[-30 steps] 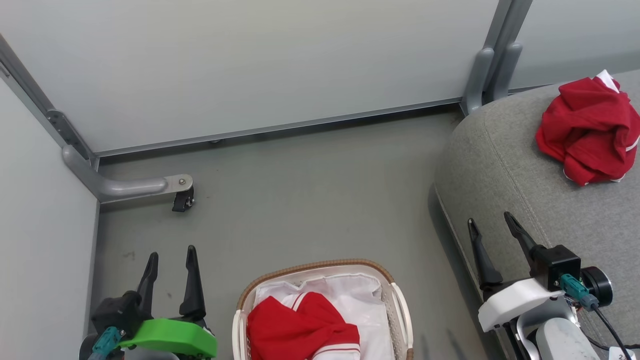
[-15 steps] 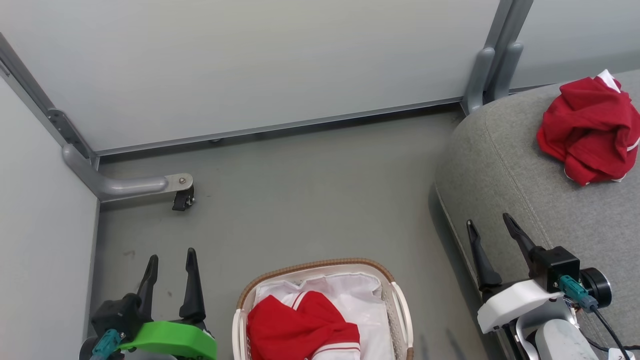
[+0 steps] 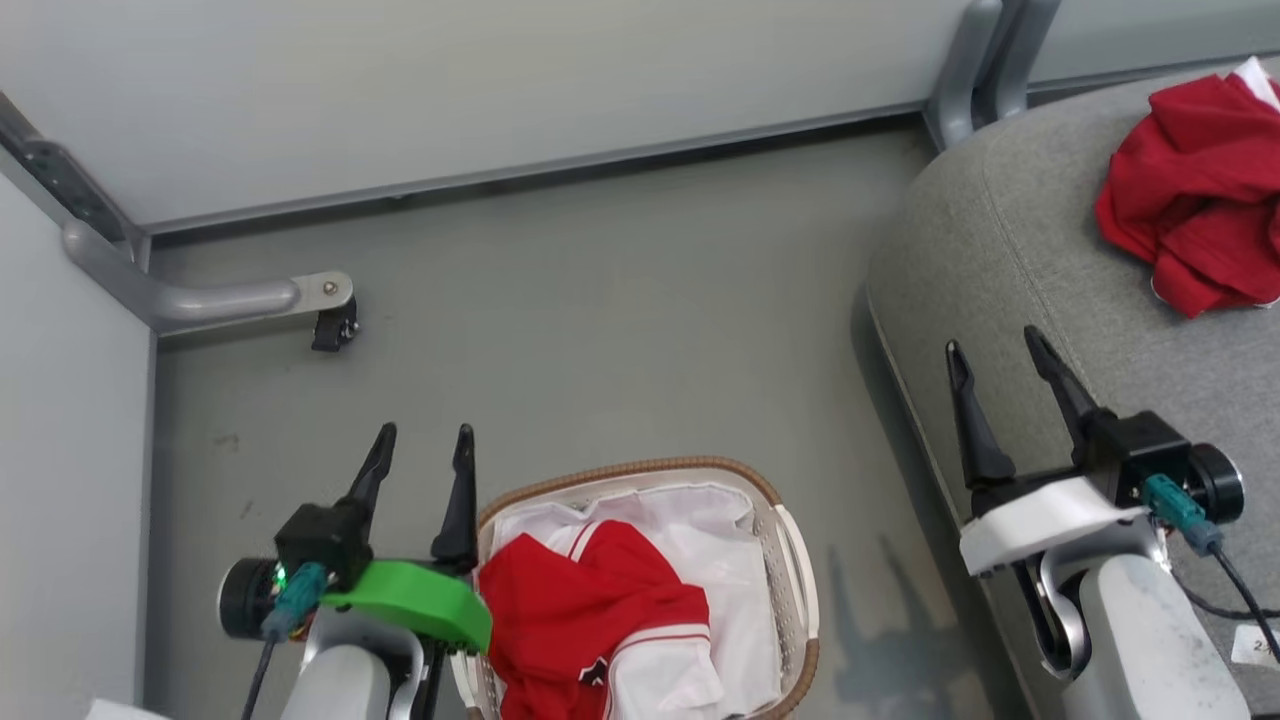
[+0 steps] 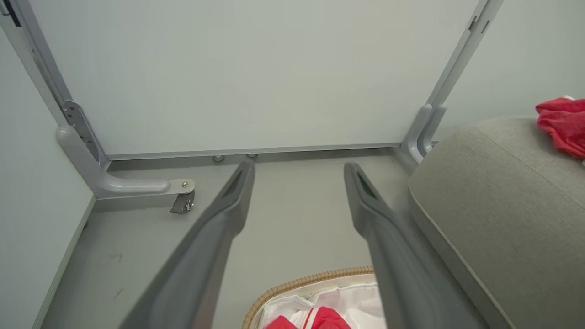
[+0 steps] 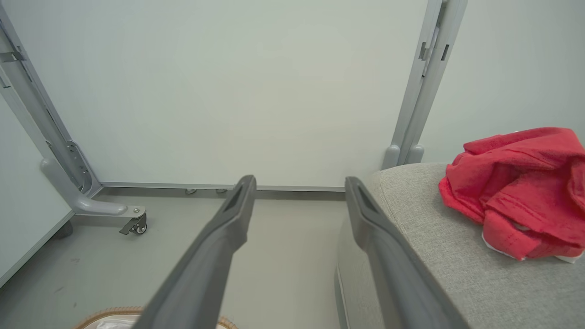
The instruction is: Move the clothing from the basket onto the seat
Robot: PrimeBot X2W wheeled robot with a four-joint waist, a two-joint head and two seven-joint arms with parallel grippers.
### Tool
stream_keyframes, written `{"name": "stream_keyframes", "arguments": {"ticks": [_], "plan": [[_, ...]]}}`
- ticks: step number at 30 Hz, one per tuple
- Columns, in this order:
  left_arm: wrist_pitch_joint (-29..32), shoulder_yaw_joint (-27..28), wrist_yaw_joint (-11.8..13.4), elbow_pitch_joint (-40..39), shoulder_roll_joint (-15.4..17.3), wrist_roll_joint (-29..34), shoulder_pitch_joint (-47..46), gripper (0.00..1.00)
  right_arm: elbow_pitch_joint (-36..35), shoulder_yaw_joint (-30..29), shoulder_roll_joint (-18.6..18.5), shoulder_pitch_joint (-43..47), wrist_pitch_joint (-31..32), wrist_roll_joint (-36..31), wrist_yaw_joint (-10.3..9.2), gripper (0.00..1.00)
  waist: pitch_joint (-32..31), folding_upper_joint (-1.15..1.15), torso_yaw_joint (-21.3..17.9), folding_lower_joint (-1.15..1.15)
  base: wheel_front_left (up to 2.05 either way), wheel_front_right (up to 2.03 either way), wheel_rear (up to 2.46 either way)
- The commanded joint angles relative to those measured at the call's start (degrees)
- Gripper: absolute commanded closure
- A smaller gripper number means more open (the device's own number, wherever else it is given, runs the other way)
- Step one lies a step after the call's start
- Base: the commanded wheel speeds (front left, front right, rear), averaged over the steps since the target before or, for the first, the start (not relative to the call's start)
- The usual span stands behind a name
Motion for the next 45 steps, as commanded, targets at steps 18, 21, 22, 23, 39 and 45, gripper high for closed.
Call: {"name": "stream_keyframes", "arguments": {"ticks": [18,21,22,23,39,45], "plan": [[-0.05,-27.19,-0.92,30.29,1.98,5.11,-23.62,0.00,-5.41,3.23,-0.16,-13.96,-0.14,1.06,-0.06,0.00,29.13,0.00,-7.91,0.00,0.00,0.00,0.00],[-0.05,-30.81,-0.93,33.45,3.06,4.13,-26.60,0.00,-6.99,4.27,-0.13,-16.43,-0.14,2.01,-0.06,0.00,33.01,0.00,-9.38,0.00,0.00,0.00,0.00],[-0.05,-31.76,-0.93,34.29,3.36,3.90,-27.45,0.00,-7.36,4.40,-0.14,-17.09,-0.15,2.32,-0.06,0.00,33.93,0.00,-9.69,0.00,0.00,0.00,0.00],[-0.05,-32.70,-0.93,35.26,3.82,3.66,-28.46,0.00,-7.92,4.75,-0.15,-17.89,-0.14,2.86,-0.06,0.00,35.34,0.00,-10.18,0.00,0.00,0.00,0.00],[-0.05,-42.65,-0.94,43.90,7.88,0.76,-37.61,0.00,-14.44,8.04,-0.12,-24.62,-0.14,6.75,-0.06,0.00,45.95,0.00,-14.58,0.00,0.00,0.00,0.00],[0.46,-43.85,-0.94,47.61,8.07,-0.84,-39.45,0.00,-15.30,8.34,-0.14,-24.76,-0.14,7.26,-0.06,0.00,47.09,0.00,-15.67,0.00,0.00,0.00,0.00]]}}
